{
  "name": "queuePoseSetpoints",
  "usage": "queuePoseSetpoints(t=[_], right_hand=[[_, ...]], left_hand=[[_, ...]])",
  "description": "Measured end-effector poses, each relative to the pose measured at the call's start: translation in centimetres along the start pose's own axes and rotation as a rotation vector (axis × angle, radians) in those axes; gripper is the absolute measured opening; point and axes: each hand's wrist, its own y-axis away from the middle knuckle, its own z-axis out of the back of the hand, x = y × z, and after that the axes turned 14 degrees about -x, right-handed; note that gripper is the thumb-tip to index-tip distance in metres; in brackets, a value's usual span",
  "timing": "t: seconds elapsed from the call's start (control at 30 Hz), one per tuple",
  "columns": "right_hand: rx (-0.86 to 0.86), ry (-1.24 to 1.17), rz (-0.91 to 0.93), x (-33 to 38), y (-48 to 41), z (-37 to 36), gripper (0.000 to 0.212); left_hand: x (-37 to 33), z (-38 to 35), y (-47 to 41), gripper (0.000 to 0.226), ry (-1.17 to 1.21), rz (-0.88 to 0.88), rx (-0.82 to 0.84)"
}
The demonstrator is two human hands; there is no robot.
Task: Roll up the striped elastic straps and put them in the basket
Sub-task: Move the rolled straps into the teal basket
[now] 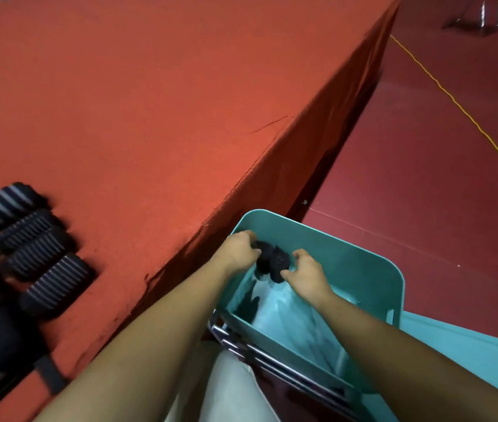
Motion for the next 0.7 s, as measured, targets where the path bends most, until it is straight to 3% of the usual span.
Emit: queuePoseSetpoints(t=[0.23, 0.5, 0.7], right_hand=[[-0.051, -0.071, 0.135, 5.4, 2.1, 3.7, 0.044], [0.015, -0.100, 0.525, 17.9, 7.5, 1.9, 0.038], [0.183, 0.006, 0.957, 25.2, 13.8, -3.0, 0.042]], left_hand=[[0.8, 10.4, 5.0, 0.008, 0.267, -0.031, -0.156], [10.1, 23.5, 14.8, 0.006, 0.056, 0.109, -0.509], [16.3, 27.0, 22.9, 0.010, -0.117, 0.297, -0.550]])
